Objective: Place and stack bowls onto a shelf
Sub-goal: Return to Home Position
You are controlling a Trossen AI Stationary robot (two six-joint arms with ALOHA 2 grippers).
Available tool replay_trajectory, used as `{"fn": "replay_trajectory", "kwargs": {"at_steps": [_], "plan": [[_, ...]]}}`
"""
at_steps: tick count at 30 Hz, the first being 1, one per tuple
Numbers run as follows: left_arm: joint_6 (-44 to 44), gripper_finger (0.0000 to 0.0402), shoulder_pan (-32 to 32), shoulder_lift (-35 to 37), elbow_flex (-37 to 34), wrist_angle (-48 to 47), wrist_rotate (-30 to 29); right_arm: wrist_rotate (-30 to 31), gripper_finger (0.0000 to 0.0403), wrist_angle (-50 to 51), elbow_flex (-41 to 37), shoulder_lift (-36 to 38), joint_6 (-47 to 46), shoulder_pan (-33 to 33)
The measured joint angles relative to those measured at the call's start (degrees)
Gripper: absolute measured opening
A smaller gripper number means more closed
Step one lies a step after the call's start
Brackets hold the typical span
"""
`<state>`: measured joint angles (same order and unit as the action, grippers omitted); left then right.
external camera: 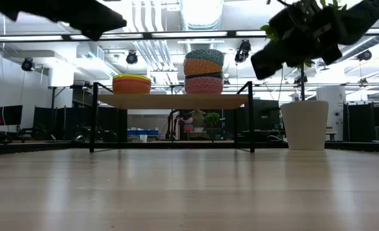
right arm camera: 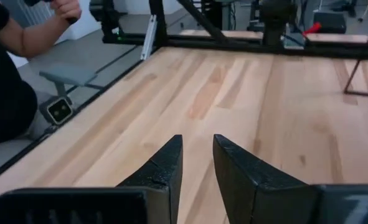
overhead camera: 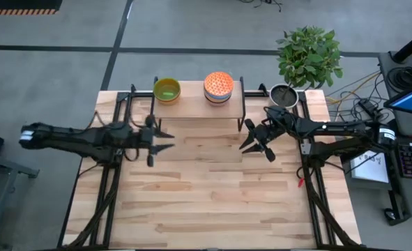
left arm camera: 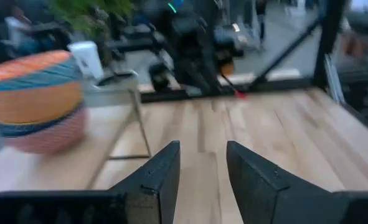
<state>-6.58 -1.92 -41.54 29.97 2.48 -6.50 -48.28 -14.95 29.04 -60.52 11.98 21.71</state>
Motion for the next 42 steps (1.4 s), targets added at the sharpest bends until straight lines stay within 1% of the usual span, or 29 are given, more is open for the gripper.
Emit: {"fn": "replay_trajectory", "kwargs": {"at_steps": [2, 5, 7, 9, 13, 20, 25, 30, 36, 42], "plan": [[0.7, 0.0111, 2.3, 4.6, -3.0, 1.3, 1.9, -0.2, 0.0076, -0.9, -1.3, 0.1, -0.2, 1.0], [1.8, 0.0101, 5.5, 10.1, -7.2, 2.5, 7.6, -0.2, 0.007, -1.5, -2.1, 0.1, -0.4, 2.3], [3.0, 0.0092, 7.0, 13.2, -9.6, 2.5, 9.6, -0.2, 0.0068, -1.6, -2.2, 0.1, -0.4, 2.8], [4.3, 0.0083, 8.0, 15.6, -11.5, 2.9, 9.9, -0.5, 0.0068, -1.7, -2.3, 0.1, -0.3, 3.2], [5.9, 0.0067, 8.5, 19.5, -14.6, 2.6, 10.3, -4.2, 0.0069, -1.7, -2.3, 0.1, 0.3, 4.1], [6.1, 0.0043, 8.5, 23.9, -17.6, 0.8, 10.6, -4.2, 0.0064, -1.7, -3.4, 2.3, -0.4, 6.2], [6.6, 0.004, 8.5, 25.9, -19.7, 1.0, 10.6, -4.2, 0.0063, -1.6, -5.9, 7.1, -0.4, 8.8], [7.6, 0.004, 8.5, 26.9, -21.4, 1.0, 10.6, -4.2, 0.0063, -1.7, -9.1, 13.9, -0.4, 12.3], [6.1, 0.004, 8.5, 27.1, -22.6, 2.0, 10.3, -4.7, 0.0062, -1.7, -14.1, 22.2, -0.4, 16.4], [5.9, 0.004, 8.5, 27.0, -24.2, 2.6, 10.2, -4.9, 0.0062, -1.8, -19.7, 30.0, -1.2, 17.3]]}}
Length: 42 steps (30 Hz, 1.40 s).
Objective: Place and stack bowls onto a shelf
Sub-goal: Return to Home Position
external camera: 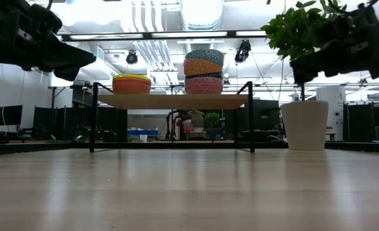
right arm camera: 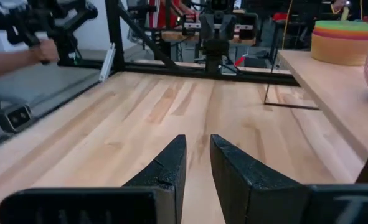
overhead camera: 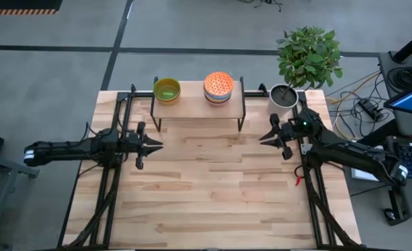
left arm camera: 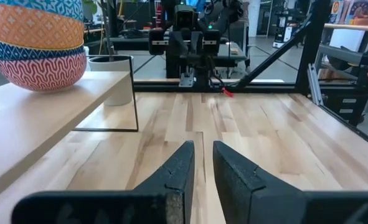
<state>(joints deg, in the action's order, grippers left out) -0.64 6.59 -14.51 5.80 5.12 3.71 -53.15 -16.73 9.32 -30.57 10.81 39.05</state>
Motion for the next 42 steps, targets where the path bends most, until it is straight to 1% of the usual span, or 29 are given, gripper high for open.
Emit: {"fn": "replay_trajectory", "kwargs": {"at_steps": [3, 6, 9, 11, 14, 17, 20, 24, 29, 31, 36, 38, 40, 42], "plan": [[-0.1, 0.004, 0.0, 0.0, -0.3, 0.0, 0.0, 0.4, 0.0062, -1.8, -2.6, 3.6, -4.0, 0.0], [-0.6, 0.004, 0.0, 0.0, -0.3, 0.0, -0.1, 0.7, 0.006, -6.5, -5.2, 7.0, -6.8, 0.0], [-3.4, 0.004, 0.0, 0.0, -0.3, 0.1, -0.2, 0.7, 0.0049, -12.4, -7.9, 10.1, -8.0, 0.0], [-3.6, 0.004, 0.0, 0.0, -0.3, 0.1, -1.9, 1.0, 0.0038, -14.1, -8.6, 12.1, -8.3, 0.0], [-0.6, 0.004, 0.0, -0.2, -0.3, 0.0, -6.5, 2.6, 0.0022, -13.8, -8.6, 14.6, -8.2, 0.0], [2.8, 0.004, 0.0, -0.6, -0.3, -1.3, -10.1, 2.6, 0.0011, -14.4, -8.6, 16.2, -7.2, 0.0], [2.0, 0.004, 0.0, -1.3, -0.3, -2.9, -13.6, 2.6, 0.0009, -13.2, -8.6, 16.8, -8.2, 0.0], [1.4, 0.004, 0.1, -2.7, -0.3, -3.1, -14.1, 2.1, 0.0009, -13.0, -8.6, 16.9, -6.4, 0.0], [1.9, 0.004, 0.0, -4.3, -0.3, -3.0, -14.1, 2.9, 0.0009, -9.0, -8.6, 16.8, -1.5, 0.0], [1.9, 0.004, 0.0, -4.8, -0.3, -3.0, -14.1, 6.4, 0.0009, -8.5, -8.6, 16.5, -2.2, 0.0], [2.0, 0.004, 0.0, -5.9, -0.3, -3.0, -14.1, 20.7, 0.0009, -7.5, -8.7, 16.0, -1.7, 0.0], [2.0, 0.004, 0.0, -6.3, -0.3, -3.0, -14.1, 25.1, 0.0009, -7.3, -8.7, 15.8, -1.4, 0.0], [2.0, 0.004, 0.0, -6.6, -0.3, -3.0, -14.1, 27.9, 0.0009, -7.2, -8.7, 15.8, -2.0, 0.0], [2.0, 0.004, 0.0, -6.9, -0.3, -3.0, -14.1, 29.1, 0.0009, -7.2, -8.7, 15.8, -1.9, 0.0]]}}
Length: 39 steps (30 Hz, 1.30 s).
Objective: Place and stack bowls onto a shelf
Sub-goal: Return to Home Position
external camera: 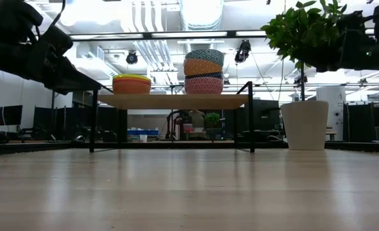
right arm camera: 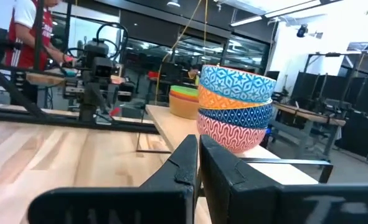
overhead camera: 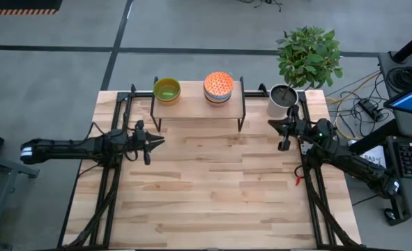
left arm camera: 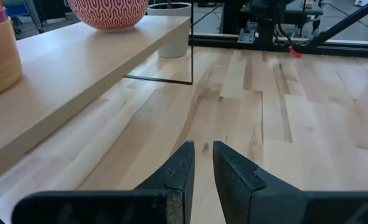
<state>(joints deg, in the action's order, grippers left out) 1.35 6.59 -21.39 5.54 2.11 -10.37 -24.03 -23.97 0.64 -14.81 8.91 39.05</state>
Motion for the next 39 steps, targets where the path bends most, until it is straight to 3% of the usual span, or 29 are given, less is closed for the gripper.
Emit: {"fn": "replay_trajectory", "kwargs": {"at_steps": [4, 10, 14, 16, 25, 34, 39], "plan": [[0.0, 0.004, 0.0, -0.5, 0.0, 0.0, 0.0, 0.1, 0.0009, 0.0, 0.0, 0.0, 1.5, 0.0], [0.0, 0.004, 0.0, -1.2, 0.0, 0.0, 0.0, 4.1, 0.0009, 2.6, 0.0, 3.9, 30.6, -3.1], [0.0, 0.004, 0.0, -1.5, 0.0, 0.1, 0.0, 6.8, 0.0009, 7.1, 0.0, 10.8, 38.7, -9.6], [0.0, 0.004, 0.0, -1.8, 0.1, 0.1, 0.0, 7.2, 0.0009, 9.7, -0.1, 14.7, 38.9, -12.6], [0.0, 0.004, 0.0, -1.8, 0.1, 0.0, 0.5, 8.0, 0.0009, 8.9, -0.1, 14.8, 27.3, -19.5], [0.0, 0.004, 0.0, -1.9, 0.1, 0.0, 0.5, 7.6, 0.0009, 10.6, -0.1, 14.8, 17.2, -30.5], [0.0, 0.004, 0.0, -1.9, 0.1, 0.0, 0.5, 7.5, 0.0009, 10.5, -0.1, 14.8, 16.5, -31.4]]}}
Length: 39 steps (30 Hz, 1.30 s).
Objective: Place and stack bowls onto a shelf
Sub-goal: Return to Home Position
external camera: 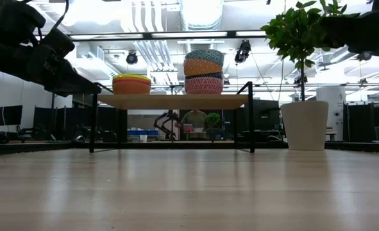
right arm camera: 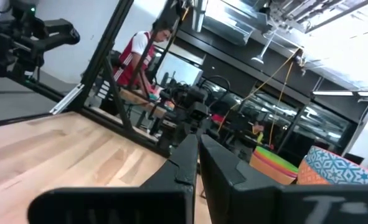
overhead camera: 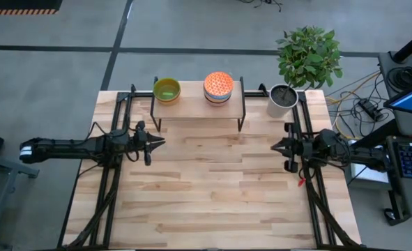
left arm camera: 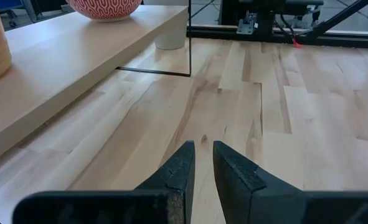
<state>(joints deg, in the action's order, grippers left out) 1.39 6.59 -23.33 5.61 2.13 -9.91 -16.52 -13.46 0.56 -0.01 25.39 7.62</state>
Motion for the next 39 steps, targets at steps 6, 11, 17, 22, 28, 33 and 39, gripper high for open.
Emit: {"fn": "replay_trajectory", "kwargs": {"at_steps": [6, 11, 17, 22, 28, 33, 39], "plan": [[0.0, 0.004, 0.0, 0.0, 0.0, 0.0, 0.0, 0.1, 0.0009, 0.0, 0.0, 0.0, -0.3, 0.0], [0.0, 0.004, 0.0, 0.0, 0.0, 0.0, 0.0, 0.1, 0.0009, 0.0, 0.0, 0.0, 0.1, 0.0], [0.0, 0.004, 0.0, 0.0, 0.0, 0.0, 0.0, 0.1, 0.0009, 0.0, 0.0, -0.1, 0.1, 0.0], [0.0, 0.004, 0.0, 0.0, 0.0, 0.0, 0.0, 0.1, 0.0009, 0.0, 0.1, -1.3, 0.1, 0.0], [0.0, 0.004, 0.0, 0.0, 0.0, 0.0, 0.0, 0.1, 0.0009, 0.0, 0.1, -2.0, 0.1, 0.0], [0.0, 0.004, 0.0, 0.0, 0.0, 0.0, 0.0, 0.1, 0.0009, 0.0, 0.1, -2.0, 0.1, 0.0], [0.0, 0.004, 0.0, 0.0, 0.0, 0.0, 0.0, 0.1, 0.0009, 0.0, 0.1, -2.0, 0.1, 0.0]]}}
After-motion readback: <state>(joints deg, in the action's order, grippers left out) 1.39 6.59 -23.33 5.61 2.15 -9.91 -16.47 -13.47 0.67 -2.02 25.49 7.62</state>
